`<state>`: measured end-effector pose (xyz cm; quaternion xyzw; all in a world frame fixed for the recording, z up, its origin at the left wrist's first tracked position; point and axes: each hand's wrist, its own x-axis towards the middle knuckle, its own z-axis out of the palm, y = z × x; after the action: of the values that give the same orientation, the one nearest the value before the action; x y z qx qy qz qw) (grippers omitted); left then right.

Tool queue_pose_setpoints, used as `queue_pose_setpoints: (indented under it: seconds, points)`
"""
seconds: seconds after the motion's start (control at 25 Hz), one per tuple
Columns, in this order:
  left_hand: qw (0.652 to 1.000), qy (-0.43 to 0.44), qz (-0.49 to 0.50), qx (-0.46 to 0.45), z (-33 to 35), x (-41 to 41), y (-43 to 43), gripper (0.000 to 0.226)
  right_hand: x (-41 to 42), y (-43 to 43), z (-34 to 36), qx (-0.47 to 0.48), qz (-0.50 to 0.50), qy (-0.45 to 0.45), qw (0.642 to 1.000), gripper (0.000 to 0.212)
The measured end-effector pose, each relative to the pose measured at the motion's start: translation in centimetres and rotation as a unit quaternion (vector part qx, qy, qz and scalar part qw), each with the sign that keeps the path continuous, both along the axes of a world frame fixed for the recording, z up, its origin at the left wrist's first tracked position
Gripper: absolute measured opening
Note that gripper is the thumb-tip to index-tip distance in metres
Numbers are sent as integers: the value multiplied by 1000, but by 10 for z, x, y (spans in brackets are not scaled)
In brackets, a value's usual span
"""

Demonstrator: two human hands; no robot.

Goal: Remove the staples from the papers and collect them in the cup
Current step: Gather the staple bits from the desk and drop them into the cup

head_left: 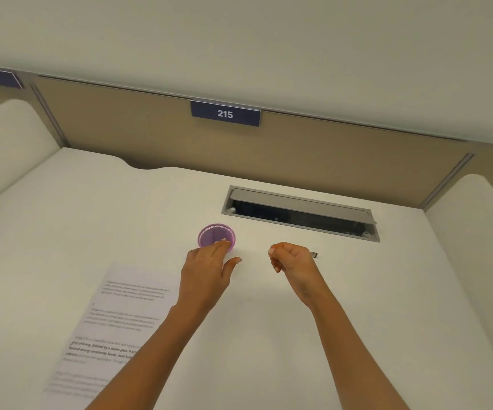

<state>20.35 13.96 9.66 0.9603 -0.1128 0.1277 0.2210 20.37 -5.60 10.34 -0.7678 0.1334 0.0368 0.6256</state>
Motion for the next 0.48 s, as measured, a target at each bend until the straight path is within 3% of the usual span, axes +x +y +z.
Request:
queue_pose_setpoints:
  seconds: [0.48]
  points:
    - [993,106,28,40,-35,50,65,85,81,86,-2,-102,46,21,994,9]
